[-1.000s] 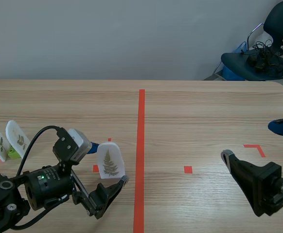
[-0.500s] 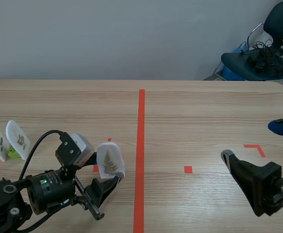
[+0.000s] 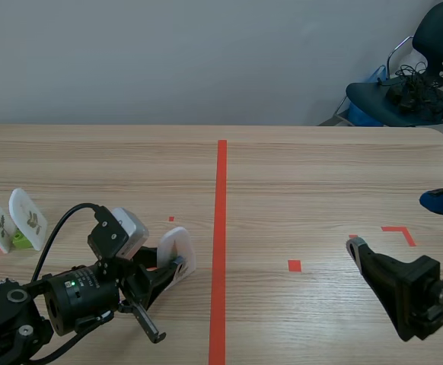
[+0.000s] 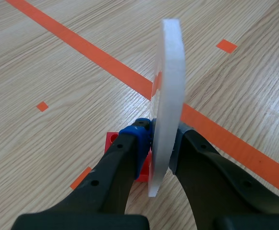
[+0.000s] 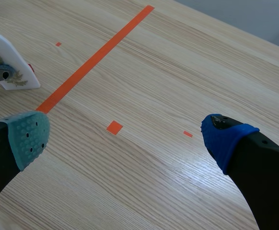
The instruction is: Do the leaf sorting experiment
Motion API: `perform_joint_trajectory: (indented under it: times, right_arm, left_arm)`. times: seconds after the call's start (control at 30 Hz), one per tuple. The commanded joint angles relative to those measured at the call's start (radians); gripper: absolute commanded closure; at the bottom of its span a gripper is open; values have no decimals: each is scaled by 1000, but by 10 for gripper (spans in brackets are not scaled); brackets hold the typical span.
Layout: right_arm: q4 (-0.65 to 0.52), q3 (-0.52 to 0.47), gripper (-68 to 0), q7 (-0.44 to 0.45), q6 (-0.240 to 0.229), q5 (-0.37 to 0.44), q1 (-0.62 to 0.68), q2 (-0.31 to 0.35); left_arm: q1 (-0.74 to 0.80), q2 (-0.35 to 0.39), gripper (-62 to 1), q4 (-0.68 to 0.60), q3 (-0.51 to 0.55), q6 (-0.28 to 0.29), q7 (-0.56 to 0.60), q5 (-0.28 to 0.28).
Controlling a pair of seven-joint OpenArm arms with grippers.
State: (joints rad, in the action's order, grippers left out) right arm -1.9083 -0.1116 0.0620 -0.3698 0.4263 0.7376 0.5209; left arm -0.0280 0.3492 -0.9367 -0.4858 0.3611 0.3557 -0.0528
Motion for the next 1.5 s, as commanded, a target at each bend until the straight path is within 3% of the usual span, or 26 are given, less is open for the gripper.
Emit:
perform_joint_trajectory:
  times: [0.0, 0.13, 0.27, 0.33, 0.5, 0.77, 0.97, 1.13, 1.23, 1.47]
  right_arm:
    - [-18, -12, -679, 14, 3, 7, -9, 0]
    - [-18, -12, -679, 14, 3, 7, -9, 0]
    - [-18, -12, -679, 14, 3, 7, -9, 0]
    - [-18, -12, -679, 14, 3, 7, -9, 0]
    - [-18, -12, -679, 13, 3, 8, -9, 0]
    - [-18, -12, -679, 12, 3, 8, -9, 0]
    - [-18, -12, -679, 12, 3, 8, -9, 0]
    - [-18, -12, -679, 12, 3, 8, -9, 0]
    - [-18, -12, -679, 12, 3, 8, -9, 0]
    - [-18, -12, -679, 12, 3, 8, -9, 0]
  left_arm:
    - [-2, 0, -53, -40, 1, 14, -2, -13]
    - [33, 26, -53, -142, 19, 76, -18, -56]
    - [107, 54, -53, -282, 74, 79, -90, -122]
    - [151, 63, -53, -343, 115, 79, -113, -126]
    - [272, 70, -53, -459, 254, 78, -188, -205]
    - [450, 64, -53, -523, 500, 68, -192, -303]
    - [482, 64, -53, -511, 594, -42, -192, -316]
    - [474, 64, -53, -467, 601, -143, -192, -417]
    - [467, 64, -53, -420, 601, -191, -188, -446]
    - [391, 64, -53, -267, 600, -217, -139, -465]
